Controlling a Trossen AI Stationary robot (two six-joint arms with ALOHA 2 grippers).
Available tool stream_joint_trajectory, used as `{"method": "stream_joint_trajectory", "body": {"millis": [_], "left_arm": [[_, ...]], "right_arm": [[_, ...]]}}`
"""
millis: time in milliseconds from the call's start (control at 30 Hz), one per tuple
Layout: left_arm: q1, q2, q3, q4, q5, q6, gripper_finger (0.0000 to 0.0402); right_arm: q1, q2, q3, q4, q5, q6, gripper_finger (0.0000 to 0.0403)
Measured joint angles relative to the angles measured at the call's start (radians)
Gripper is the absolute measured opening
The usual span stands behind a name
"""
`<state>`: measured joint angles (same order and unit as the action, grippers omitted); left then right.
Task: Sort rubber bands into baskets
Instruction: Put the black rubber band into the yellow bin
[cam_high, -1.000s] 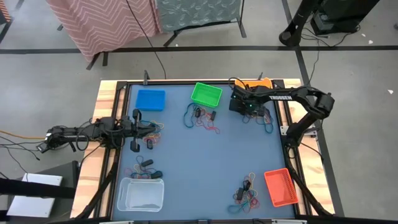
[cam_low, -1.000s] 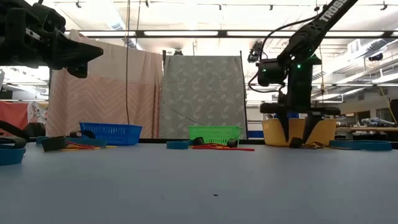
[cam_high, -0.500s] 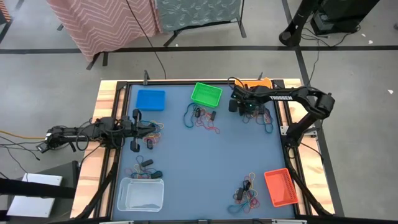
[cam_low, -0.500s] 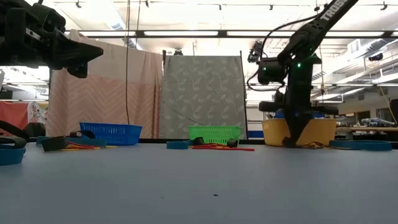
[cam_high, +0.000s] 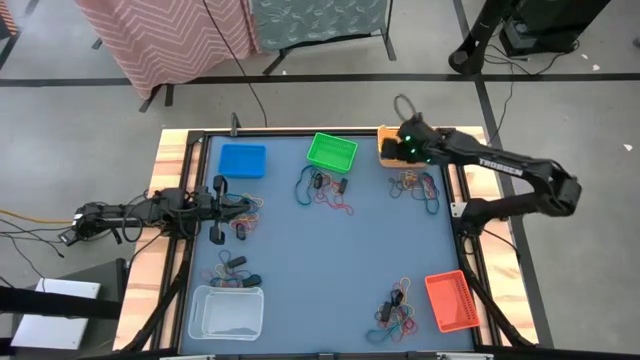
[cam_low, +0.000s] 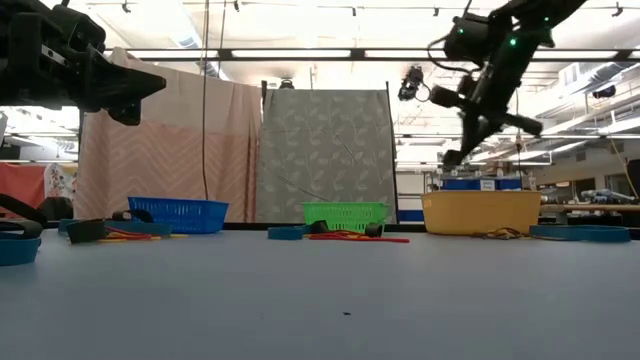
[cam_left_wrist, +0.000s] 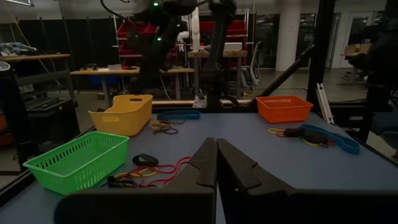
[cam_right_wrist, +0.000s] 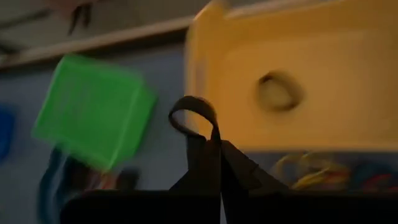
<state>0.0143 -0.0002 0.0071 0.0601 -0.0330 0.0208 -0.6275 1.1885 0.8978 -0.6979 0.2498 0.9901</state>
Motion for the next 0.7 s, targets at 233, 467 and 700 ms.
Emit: {"method": "stream_joint_trajectory", "body": {"millis": [233, 467, 700], "left_arm": [[0.0, 0.0, 0.0, 0.0, 0.0, 0.0, 0.0008], [0.0, 0.0, 0.0, 0.0, 0.0, 0.0, 0.0008], [0.0, 0.0, 0.0, 0.0, 0.0, 0.0, 0.0008]], "right_arm": [[-0.146, 0.102, -0.002, 0.023, 0.039, -0.062, 0.0004], [-0.167, 0.18, -0.002, 0.023, 0.053, -0.104, 0.0045], [-0.175, 0.141, -0.002, 0.021, 0.03, -0.17, 0.012]]}}
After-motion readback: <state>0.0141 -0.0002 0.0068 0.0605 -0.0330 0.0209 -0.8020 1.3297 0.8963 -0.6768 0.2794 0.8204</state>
